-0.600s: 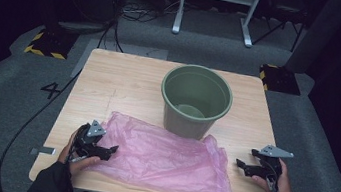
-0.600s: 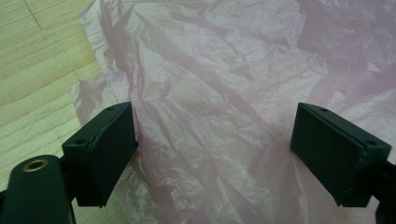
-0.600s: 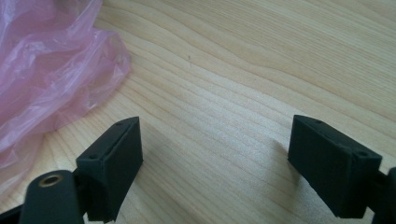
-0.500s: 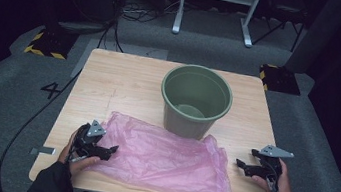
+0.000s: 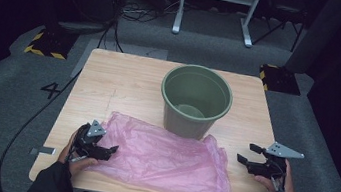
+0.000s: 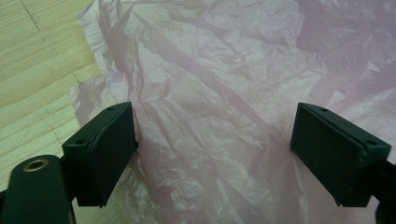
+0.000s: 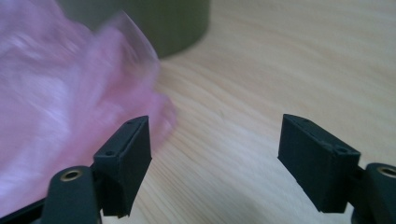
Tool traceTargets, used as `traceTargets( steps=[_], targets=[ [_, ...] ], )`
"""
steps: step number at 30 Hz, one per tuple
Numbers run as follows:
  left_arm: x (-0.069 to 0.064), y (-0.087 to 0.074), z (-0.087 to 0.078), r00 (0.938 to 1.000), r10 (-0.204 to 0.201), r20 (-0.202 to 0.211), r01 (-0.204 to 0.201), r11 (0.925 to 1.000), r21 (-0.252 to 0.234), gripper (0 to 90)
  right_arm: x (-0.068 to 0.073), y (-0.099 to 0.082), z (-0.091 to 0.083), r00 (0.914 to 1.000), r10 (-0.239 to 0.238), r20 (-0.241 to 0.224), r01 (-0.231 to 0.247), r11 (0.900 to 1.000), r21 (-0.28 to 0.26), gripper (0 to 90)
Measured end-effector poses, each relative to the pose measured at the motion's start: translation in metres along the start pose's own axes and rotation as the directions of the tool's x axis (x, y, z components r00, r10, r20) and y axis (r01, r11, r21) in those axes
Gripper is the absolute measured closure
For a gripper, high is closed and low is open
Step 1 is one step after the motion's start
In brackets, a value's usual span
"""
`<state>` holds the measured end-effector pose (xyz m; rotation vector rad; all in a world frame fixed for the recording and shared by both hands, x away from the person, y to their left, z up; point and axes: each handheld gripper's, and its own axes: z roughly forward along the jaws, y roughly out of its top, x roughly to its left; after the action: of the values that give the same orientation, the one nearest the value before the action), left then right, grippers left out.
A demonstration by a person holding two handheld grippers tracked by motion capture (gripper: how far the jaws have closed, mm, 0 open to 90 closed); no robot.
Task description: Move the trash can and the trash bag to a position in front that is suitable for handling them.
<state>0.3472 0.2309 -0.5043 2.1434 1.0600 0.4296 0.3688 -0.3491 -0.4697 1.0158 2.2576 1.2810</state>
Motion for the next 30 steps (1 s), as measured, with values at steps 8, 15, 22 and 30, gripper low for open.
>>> traceTargets(
  steps=[8,15,22,30],
  targets=[
    [0.001,0.0,0.0,1.0,0.008,0.0,-0.008,1.0,-0.001,13.7,0.014,0.023,-0.002,0.9973,-0.073,0.007,0.073,0.9964,-0.042,25.2],
    [0.0,0.0,0.0,1.0,0.008,-0.001,-0.008,1.0,-0.001,13.7,0.026,0.039,0.002,0.9919,-0.127,-0.005,0.126,0.9889,-0.079,26.0],
    [0.0,0.0,0.0,1.0,0.007,-0.001,-0.007,1.0,0.001,13.7,0.036,0.056,0.008,0.9871,-0.158,-0.024,0.155,0.9826,-0.103,25.9],
    [0.0,0.001,0.0,1.0,0.008,-0.004,-0.008,1.0,0.0,13.7,0.055,0.076,0.021,0.9811,-0.191,-0.033,0.185,0.9736,-0.134,25.0]
  ],
)
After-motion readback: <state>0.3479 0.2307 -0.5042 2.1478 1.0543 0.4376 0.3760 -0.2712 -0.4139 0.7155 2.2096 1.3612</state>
